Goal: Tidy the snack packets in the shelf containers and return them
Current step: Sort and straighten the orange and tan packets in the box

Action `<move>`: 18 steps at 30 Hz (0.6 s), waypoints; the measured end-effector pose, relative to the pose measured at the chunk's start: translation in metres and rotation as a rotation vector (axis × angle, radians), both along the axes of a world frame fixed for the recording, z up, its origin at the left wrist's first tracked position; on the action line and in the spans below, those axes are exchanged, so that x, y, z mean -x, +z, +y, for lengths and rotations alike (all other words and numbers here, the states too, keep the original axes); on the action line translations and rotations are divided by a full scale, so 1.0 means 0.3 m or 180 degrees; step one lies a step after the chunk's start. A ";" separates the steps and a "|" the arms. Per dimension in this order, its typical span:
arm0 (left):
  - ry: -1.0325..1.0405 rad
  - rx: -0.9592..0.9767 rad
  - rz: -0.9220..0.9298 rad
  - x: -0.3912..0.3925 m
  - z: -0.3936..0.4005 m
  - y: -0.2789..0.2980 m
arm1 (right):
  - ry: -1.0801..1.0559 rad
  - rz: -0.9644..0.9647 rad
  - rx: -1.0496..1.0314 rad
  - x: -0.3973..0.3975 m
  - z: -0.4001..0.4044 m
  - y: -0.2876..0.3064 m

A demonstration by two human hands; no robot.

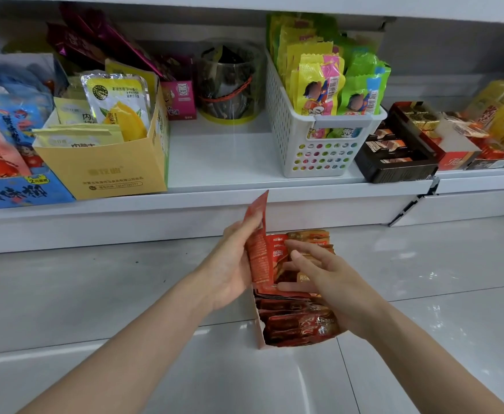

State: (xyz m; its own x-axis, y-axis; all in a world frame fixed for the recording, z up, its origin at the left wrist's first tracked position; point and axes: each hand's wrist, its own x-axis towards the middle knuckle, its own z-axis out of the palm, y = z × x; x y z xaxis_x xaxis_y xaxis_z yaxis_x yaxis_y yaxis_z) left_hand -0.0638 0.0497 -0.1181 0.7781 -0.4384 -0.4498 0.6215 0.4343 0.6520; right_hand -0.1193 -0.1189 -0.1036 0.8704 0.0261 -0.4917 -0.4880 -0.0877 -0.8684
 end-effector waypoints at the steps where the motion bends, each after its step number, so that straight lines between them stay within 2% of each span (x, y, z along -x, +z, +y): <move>1: -0.0179 0.0123 0.0017 0.004 -0.001 0.005 | -0.0008 0.0011 -0.0015 0.001 0.000 -0.001; 6: -0.0307 0.0173 0.0317 -0.008 0.033 -0.009 | -0.0070 0.0109 -0.0126 0.008 -0.008 0.001; 10: -0.0666 -0.0309 -0.0141 -0.013 0.053 -0.010 | -0.0147 0.0115 -0.0214 0.003 -0.013 0.009; 18: -0.0454 -0.0748 -0.0639 0.008 -0.011 -0.036 | -0.0302 0.0162 -0.0394 -0.021 -0.009 0.007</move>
